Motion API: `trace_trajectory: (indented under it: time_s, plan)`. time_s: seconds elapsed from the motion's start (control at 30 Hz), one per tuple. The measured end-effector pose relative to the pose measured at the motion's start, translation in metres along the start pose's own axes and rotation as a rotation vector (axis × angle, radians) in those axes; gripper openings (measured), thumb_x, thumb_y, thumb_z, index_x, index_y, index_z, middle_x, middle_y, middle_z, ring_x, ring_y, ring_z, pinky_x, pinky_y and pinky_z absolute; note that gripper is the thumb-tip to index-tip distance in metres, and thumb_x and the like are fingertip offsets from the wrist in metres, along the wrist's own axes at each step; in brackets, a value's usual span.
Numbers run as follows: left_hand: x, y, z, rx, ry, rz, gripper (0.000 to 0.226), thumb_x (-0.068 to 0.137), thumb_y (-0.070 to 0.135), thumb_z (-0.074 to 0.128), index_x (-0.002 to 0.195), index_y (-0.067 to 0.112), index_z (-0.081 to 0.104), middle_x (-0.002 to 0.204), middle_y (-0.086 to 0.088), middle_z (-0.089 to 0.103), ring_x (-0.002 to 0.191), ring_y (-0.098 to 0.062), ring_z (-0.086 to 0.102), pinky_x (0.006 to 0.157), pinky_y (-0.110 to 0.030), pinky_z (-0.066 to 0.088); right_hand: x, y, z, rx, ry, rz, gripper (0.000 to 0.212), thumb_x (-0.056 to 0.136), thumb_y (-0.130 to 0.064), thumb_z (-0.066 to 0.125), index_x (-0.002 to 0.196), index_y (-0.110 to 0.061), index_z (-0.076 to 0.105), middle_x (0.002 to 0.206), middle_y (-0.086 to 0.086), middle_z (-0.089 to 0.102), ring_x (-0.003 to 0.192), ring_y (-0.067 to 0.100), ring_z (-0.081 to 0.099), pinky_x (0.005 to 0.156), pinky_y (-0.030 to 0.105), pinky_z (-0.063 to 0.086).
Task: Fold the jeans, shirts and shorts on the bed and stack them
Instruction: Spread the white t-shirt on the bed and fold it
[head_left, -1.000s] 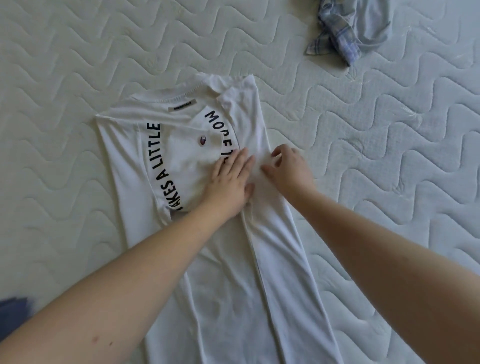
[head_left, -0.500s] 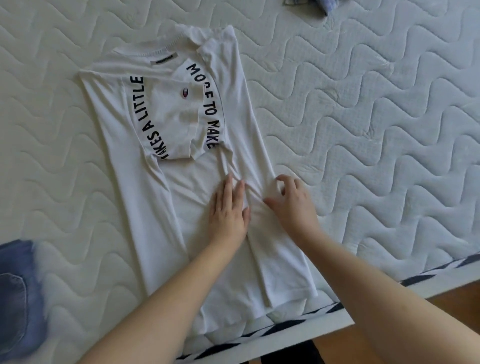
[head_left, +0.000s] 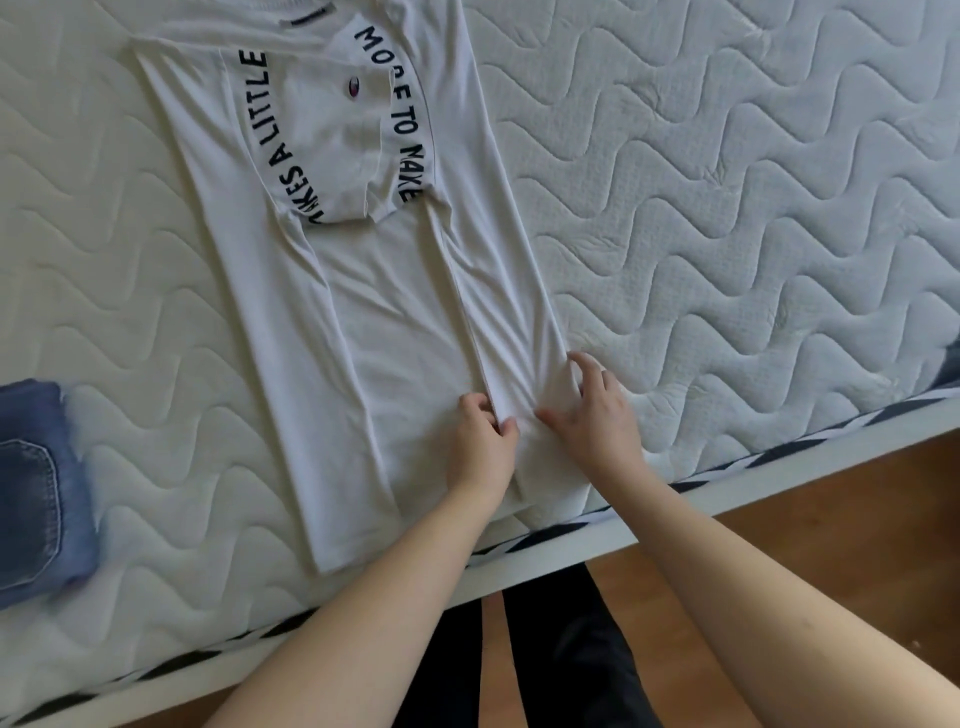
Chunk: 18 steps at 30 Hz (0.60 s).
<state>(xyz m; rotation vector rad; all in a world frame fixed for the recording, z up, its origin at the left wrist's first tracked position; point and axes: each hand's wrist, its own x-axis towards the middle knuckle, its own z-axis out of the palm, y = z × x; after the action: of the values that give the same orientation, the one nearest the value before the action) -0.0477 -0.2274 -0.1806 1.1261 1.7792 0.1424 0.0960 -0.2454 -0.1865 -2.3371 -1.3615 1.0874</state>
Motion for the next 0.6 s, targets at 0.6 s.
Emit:
trace_trajectory:
  time_s: [0.6]
  plan:
    - [-0.044,-0.059,-0.022,-0.019,-0.179,0.008,0.02,0.091,0.029,0.062,0.074,0.026,0.051,0.072,0.002,0.067,0.065,-0.019,0.065,0.068,-0.037,0.057,-0.063,0.019,0.01,0.058,-0.091,0.312,0.027,0.086,-0.037,0.07,0.096,-0.018,0.055,0.084,-0.003,0.06,0.073,0.013,0.056,0.055,0.031,0.043]
